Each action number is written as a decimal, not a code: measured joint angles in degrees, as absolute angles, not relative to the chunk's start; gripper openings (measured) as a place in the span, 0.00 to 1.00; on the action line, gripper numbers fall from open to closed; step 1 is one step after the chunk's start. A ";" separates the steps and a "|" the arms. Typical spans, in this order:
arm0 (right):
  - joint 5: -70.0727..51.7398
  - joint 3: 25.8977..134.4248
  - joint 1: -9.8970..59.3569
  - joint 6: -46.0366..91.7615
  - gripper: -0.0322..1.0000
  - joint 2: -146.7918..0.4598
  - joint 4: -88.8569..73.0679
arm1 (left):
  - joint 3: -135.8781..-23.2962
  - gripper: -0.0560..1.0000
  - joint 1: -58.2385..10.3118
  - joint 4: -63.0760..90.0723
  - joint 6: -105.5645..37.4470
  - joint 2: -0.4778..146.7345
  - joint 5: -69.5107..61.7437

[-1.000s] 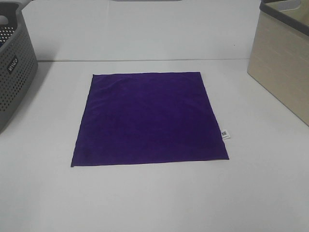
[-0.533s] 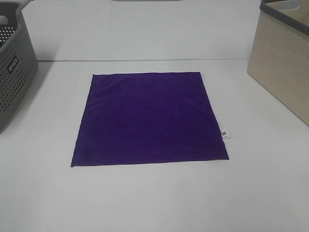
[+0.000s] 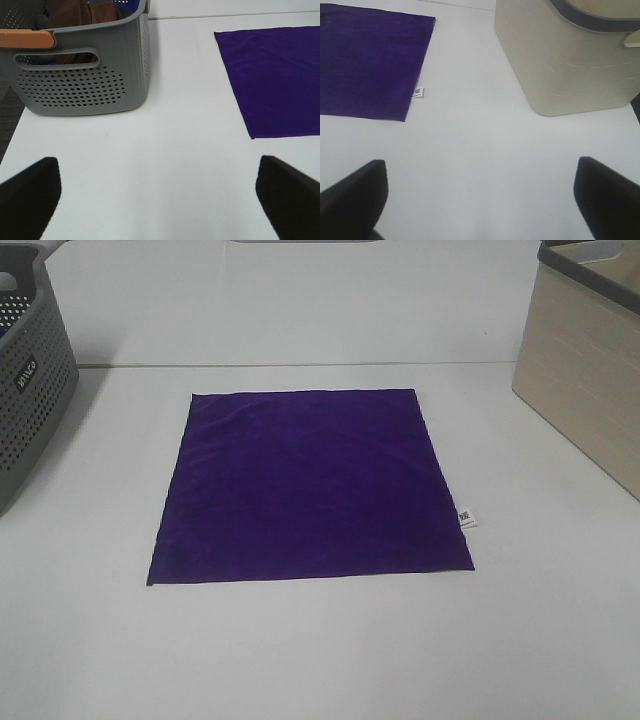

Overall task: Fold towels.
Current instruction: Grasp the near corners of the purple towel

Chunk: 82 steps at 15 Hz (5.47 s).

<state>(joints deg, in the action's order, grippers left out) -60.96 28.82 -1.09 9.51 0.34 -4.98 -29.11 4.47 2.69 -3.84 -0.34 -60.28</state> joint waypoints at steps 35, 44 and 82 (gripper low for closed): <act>-58.04 60.28 -1.09 27.73 0.98 -72.54 -26.93 | -51.97 0.99 4.35 14.38 -15.93 59.19 -59.07; -63.66 57.41 -16.67 56.32 0.97 -103.19 -56.89 | -52.02 0.99 4.35 46.52 -48.41 99.92 -49.10; -50.88 65.37 8.08 42.80 0.66 -123.82 -52.83 | -65.37 0.86 -13.01 57.30 -42.46 123.01 -46.81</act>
